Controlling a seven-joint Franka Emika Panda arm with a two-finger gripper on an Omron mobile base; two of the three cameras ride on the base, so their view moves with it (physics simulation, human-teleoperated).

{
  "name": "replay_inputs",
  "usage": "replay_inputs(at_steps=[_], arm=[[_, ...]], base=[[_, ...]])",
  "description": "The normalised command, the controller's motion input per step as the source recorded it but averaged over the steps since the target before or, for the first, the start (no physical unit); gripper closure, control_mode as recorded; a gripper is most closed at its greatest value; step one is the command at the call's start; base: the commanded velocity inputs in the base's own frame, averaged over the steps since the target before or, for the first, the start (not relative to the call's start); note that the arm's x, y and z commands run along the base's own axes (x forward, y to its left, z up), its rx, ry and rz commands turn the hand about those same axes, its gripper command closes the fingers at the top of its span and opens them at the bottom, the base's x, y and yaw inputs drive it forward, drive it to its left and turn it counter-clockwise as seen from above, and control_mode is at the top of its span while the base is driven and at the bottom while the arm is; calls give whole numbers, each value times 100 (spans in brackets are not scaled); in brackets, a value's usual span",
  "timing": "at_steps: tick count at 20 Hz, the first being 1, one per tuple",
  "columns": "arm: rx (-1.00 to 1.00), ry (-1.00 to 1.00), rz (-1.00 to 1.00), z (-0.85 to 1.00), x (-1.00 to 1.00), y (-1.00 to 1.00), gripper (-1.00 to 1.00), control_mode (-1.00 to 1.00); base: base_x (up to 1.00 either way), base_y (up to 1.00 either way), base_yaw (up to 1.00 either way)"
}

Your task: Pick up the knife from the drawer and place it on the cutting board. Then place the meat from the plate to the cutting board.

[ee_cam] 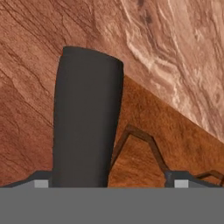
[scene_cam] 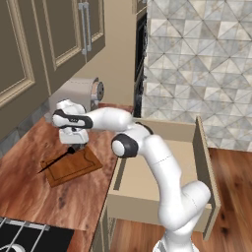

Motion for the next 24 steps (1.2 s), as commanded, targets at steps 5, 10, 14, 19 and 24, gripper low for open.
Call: replay_inputs(at_steps=[5,10,14,19,24], arm=[[2,-12,0,0,-24,-11,-100,-100],[2,-14,0,0,-29,-21,-100,-100],[4,-14,0,0,-29,-29,-100,-100],[6,-15,0,0,-32,-40,-100,-100],[6,-15,0,0,-21,-27,-100,-100]], base=[[0,0,0],[0,0,0],[0,0,0],[0,0,0],[0,0,0]])
